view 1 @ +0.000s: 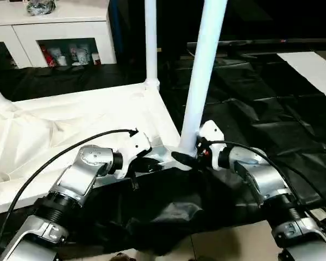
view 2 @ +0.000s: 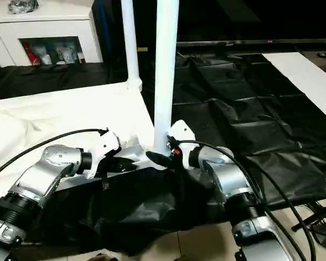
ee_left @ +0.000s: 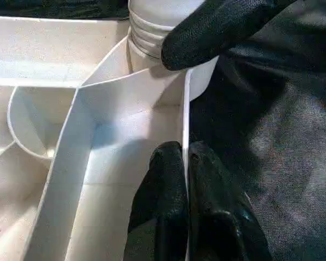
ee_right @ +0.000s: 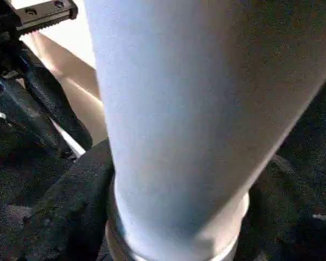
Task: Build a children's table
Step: Rotate leg to tighten
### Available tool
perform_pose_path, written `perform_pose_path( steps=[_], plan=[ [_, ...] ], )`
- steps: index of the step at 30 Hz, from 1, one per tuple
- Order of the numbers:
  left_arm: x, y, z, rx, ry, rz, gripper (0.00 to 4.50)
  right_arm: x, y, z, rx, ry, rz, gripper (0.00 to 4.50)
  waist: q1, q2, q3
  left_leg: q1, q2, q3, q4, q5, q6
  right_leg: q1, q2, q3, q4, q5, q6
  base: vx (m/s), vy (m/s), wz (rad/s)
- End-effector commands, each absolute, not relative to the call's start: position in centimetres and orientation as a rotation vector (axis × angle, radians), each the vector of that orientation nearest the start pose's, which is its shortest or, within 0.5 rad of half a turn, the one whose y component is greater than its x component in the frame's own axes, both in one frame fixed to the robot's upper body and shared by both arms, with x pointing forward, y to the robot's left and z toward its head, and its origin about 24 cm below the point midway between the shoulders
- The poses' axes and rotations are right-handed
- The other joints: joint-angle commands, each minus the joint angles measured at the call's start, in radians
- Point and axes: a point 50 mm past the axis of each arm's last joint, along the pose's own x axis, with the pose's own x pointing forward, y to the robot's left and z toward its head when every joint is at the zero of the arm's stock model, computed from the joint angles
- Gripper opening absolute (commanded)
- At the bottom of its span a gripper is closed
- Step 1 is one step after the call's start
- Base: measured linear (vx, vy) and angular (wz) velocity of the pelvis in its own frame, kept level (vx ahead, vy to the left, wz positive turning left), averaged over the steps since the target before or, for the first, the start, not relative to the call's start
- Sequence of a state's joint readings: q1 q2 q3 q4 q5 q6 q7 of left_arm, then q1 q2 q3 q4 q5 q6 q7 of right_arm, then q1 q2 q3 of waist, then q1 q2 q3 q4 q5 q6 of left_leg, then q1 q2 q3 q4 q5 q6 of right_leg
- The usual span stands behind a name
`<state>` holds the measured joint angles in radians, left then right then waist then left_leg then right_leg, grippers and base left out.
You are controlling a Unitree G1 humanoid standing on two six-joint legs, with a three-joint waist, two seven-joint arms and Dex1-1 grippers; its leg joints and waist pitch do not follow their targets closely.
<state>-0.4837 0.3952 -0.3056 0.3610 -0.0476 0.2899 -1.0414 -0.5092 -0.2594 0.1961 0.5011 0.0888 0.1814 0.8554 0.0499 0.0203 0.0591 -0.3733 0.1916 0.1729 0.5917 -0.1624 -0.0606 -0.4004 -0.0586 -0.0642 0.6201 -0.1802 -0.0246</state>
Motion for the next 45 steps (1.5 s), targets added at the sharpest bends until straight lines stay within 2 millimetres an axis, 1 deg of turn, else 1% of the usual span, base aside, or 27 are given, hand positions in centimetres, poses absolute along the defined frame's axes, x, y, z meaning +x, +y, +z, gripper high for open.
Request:
perform_pose_path(
  steps=[1, 4, 6, 7, 8, 9, 11, 12, 13, 14, 15, 19, 21, 22, 23, 24, 25, 27, 30, 32, 34, 35, 37, 39, 40, 41, 45],
  plan=[
    [30.0, 12.8, 5.3, 0.295, 0.418, -1.213, 0.00, 32.6, -12.1, 5.2, -0.201, 0.301, 0.974, 3.07, 0.005, -0.006, -0.068, 0.009, 0.032, -0.013, -0.064, -0.254, 0.023, 0.048, -0.078, 0.048, -0.090, -0.304, -0.178, 0.000, 0.000, 0.00],
    [30.3, 12.9, 5.2, 0.289, 0.419, -1.175, 0.00, 32.7, -11.8, 4.9, -0.197, 0.300, 0.949, 2.85, 0.003, -0.004, -0.068, 0.009, 0.032, -0.013, -0.063, -0.258, 0.021, 0.048, -0.078, 0.048, -0.090, -0.309, -0.179, 0.000, 0.000, 0.00],
    [31.3, 12.8, 5.2, 0.282, 0.409, -1.059, 0.00, 33.6, -11.5, 4.2, -0.166, 0.301, 0.784, 2.82, -0.004, -0.004, -0.064, 0.009, 0.031, -0.012, -0.065, -0.264, 0.016, 0.044, -0.077, 0.047, -0.091, -0.323, -0.182, 0.000, 0.000, 0.00],
    [31.3, 12.8, 5.2, 0.281, 0.409, -1.054, 0.00, 33.6, -11.5, 4.2, -0.164, 0.302, 0.777, 2.80, -0.007, -0.004, -0.066, 0.012, 0.029, -0.013, -0.065, -0.270, 0.007, 0.044, -0.077, 0.046, -0.093, -0.340, -0.179, 0.000, 0.000, 0.00],
    [32.3, 12.5, 5.3, 0.274, 0.399, -0.956, 0.00, 34.0, -11.1, 3.6, -0.121, 0.316, 0.664, 2.77, -0.008, -0.004, -0.066, 0.012, 0.029, -0.013, -0.064, -0.269, 0.004, 0.044, -0.077, 0.047, -0.094, -0.345, -0.176, 0.000, 0.000, 0.00],
    [32.7, 12.3, 5.3, 0.269, 0.395, -0.923, 0.00, 34.1, -10.9, 3.4, -0.098, 0.323, 0.632, 2.77, -0.007, -0.004, -0.068, 0.016, 0.028, -0.012, -0.063, -0.267, -0.001, 0.041, -0.078, 0.049, -0.095, -0.344, -0.178, 0.000, 0.000, 0.00],
    [33.6, 11.7, 5.6, 0.248, 0.378, -0.851, 0.00, 34.3, -10.1, 3.0, -0.042, 0.342, 0.563, 2.75, -0.006, -0.003, -0.067, 0.017, 0.028, -0.011, -0.064, -0.271, 0.000, 0.039, -0.076, 0.049, -0.095, -0.330, -0.178, 0.000, 0.000, 0.00],
    [34.0, 11.3, 5.8, 0.241, 0.369, -0.824, 0.00, 34.4, -9.6, 2.8, -0.028, 0.348, 0.538, 2.75, -0.004, -0.003, -0.069, 0.019, 0.029, -0.012, -0.063, -0.271, -0.002, 0.041, -0.078, 0.048, -0.095, -0.327, -0.179, 0.000, 0.000, 0.00],
    [34.4, 10.8, 6.0, 0.239, 0.359, -0.802, 0.00, 34.5, -8.9, 2.7, -0.028, 0.349, 0.521, 2.75, -0.004, -0.001, -0.068, 0.015, 0.028, -0.011, -0.064, -0.272, 0.001, 0.041, -0.078, 0.048, -0.096, -0.323, -0.181, 0.000, 0.000, 0.00],
    [34.9, 9.9, 6.3, 0.244, 0.341, -0.784, 0.00, 34.7, -7.5, 2.7, -0.050, 0.344, 0.505, 2.75, -0.001, -0.001, -0.069, 0.017, 0.028, -0.012, -0.064, -0.269, -0.001, 0.042, -0.079, 0.048, -0.095, -0.319, -0.180, 0.000, 0.000, 0.00],
    [34.9, 9.9, 6.3, 0.244, 0.341, -0.784, 0.00, 34.7, -7.5, 2.7, -0.050, 0.344, 0.505, 2.75, 0.000, -0.001, -0.070, 0.014, 0.028, -0.012, -0.064, -0.263, -0.004, 0.043, -0.080, 0.048, -0.094, -0.313, -0.179, 0.000, 0.000, 0.00],
    [35.1, 8.6, 6.6, 0.271, 0.308, -0.820, 0.00, 34.7, -5.0, 3.3, -0.053, 0.306, 0.574, 2.75, 0.004, -0.001, -0.072, 0.011, 0.029, -0.012, -0.064, -0.251, 0.007, 0.048, -0.081, 0.048, -0.091, -0.276, -0.179, 0.000, 0.000, 0.00],
    [34.9, 8.3, 6.6, 0.284, 0.295, -0.852, 0.00, 34.7, -4.6, 3.7, -0.020, 0.287, 0.620, 3.31, 0.007, -0.003, -0.071, 0.010, 0.030, -0.011, -0.065, -0.247, 0.017, 0.048, -0.081, 0.048, -0.091, -0.270, -0.176, 0.000, 0.000, 0.00],
    [34.8, 8.4, 6.6, 0.290, 0.287, -0.871, 0.00, 34.7, -4.7, 3.7, 0.004, 0.282, 0.630, 3.45, 0.007, -0.006, -0.071, 0.010, 0.030, -0.011, -0.065, -0.246, 0.018, 0.049, -0.081, 0.048, -0.090, -0.269, -0.176, 0.000, 0.000, 0.00],
    [34.8, 8.4, 6.6, 0.289, 0.287, -0.877, 0.00, 34.7, -4.7, 3.8, 0.008, 0.281, 0.632, 3.45, 0.008, -0.005, -0.070, 0.010, 0.030, -0.011, -0.065, -0.249, 0.021, 0.048, -0.082, 0.047, -0.091, -0.275, -0.176, 0.000, 0.000, 0.00],
    [34.3, 8.8, 6.4, 0.279, 0.288, -0.920, 0.00, 34.8, -5.4, 3.9, 0.032, 0.272, 0.643, 3.51, 0.009, -0.006, -0.071, 0.011, 0.030, -0.011, -0.065, -0.252, 0.024, 0.049, -0.083, 0.048, -0.092, -0.286, -0.174, 0.000, 0.000, 0.00],
    [34.3, 8.8, 6.4, 0.280, 0.287, -0.923, 0.00, 34.8, -5.4, 3.9, 0.031, 0.271, 0.645, 3.51, 0.007, -0.006, -0.070, 0.006, 0.030, -0.012, -0.067, -0.249, 0.025, 0.051, -0.084, 0.047, -0.092, -0.294, -0.172, 0.000, 0.000, 0.00],
    [33.8, 9.4, 6.1, 0.293, 0.279, -0.978, 0.00, 34.9, -6.2, 4.0, -0.004, 0.254, 0.686, 3.78, 0.005, -0.007, -0.070, 0.009, 0.031, -0.012, -0.066, -0.250, 0.027, 0.048, -0.084, 0.047, -0.093, -0.299, -0.173, 0.000, 0.000, 0.00],
    [33.1, 10.2, 5.8, 0.299, 0.292, -1.038, 0.00, 34.7, -7.4, 4.1, -0.060, 0.241, 0.758, 4.00, 0.004, -0.006, -0.070, 0.007, 0.032, -0.011, -0.065, -0.243, 0.035, 0.050, -0.083, 0.046, -0.093, -0.291, -0.177, 0.000, 0.000, 0.00],
    [32.5, 11.1, 5.7, 0.307, 0.302, -1.098, 0.00, 34.4, -8.8, 4.3, -0.110, 0.232, 0.830, 4.00, 0.004, -0.005, -0.070, 0.007, 0.034, -0.011, -0.066, -0.243, 0.038, 0.049, -0.082, 0.046, -0.091, -0.287, -0.181, 0.000, 0.000, 0.00],
    [32.4, 11.2, 5.7, 0.307, 0.305, -1.108, 0.00, 34.3, -9.0, 4.3, -0.117, 0.232, 0.844, 4.00, 0.006, -0.004, -0.071, 0.008, 0.037, -0.010, -0.066, -0.236, 0.041, 0.049, -0.082, 0.047, -0.088, -0.267, -0.191, 0.000, 0.000, 0.00],
    [31.8, 11.8, 5.8, 0.310, 0.313, -1.169, 0.00, 33.9, -10.0, 4.4, -0.147, 0.233, 0.924, 4.00, 0.008, -0.003, -0.069, 0.010, 0.038, -0.010, -0.067, -0.241, 0.040, 0.048, -0.081, 0.047, -0.088, -0.262, -0.199, 0.000, 0.000, 0.00],
    [31.2, 12.5, 5.9, 0.317, 0.328, -1.238, 0.00, 33.3, -10.9, 4.6, -0.179, 0.234, 1.011, 4.00, 0.015, -0.002, -0.070, 0.011, 0.040, -0.010, -0.067, -0.248, 0.043, 0.049, -0.081, 0.046, -0.087, -0.259, -0.198, 0.000, 0.000, 0.00],
    [30.5, 13.0, 5.9, 0.322, 0.341, -1.298, 0.00, 32.8, -11.4, 4.7, -0.189, 0.244, 1.068, 4.00, 0.018, -0.001, -0.071, 0.011, 0.041, -0.007, -0.067, -0.236, 0.048, 0.046, -0.077, 0.047, -0.082, -0.227, -0.208, 0.000, 0.000, 0.00],
    [30.5, 13.0, 5.9, 0.322, 0.341, -1.298, 0.00, 32.8, -11.4, 4.7, -0.189, 0.244, 1.068, 4.00, 0.018, -0.001, -0.071, 0.011, 0.041, -0.007, -0.067, -0.236, 0.048, 0.046, -0.077, 0.047, -0.082, -0.227, -0.208, 0.000, 0.000, 0.00],
    [30.0, 13.8, 6.0, 0.324, 0.363, -1.342, 0.00, 32.3, -11.9, 4.7, -0.207, 0.261, 1.129, 4.00, 0.019, 0.001, -0.070, 0.011, 0.041, -0.008, -0.068, -0.246, 0.045, 0.046, -0.079, 0.046, -0.083, -0.235, -0.212, 0.000, 0.000, 0.00],
    [29.5, 14.8, 6.1, 0.329, 0.394, -1.374, 0.00, 31.8, -12.5, 4.8, -0.231, 0.281, 1.192, 4.00, 0.019, -0.002, -0.069, 0.010, 0.041, -0.008, -0.069, -0.253, 0.043, 0.045, -0.078, 0.047, -0.084, -0.254, -0.208, 0.000, 0.000, 0.00]
  ],
)
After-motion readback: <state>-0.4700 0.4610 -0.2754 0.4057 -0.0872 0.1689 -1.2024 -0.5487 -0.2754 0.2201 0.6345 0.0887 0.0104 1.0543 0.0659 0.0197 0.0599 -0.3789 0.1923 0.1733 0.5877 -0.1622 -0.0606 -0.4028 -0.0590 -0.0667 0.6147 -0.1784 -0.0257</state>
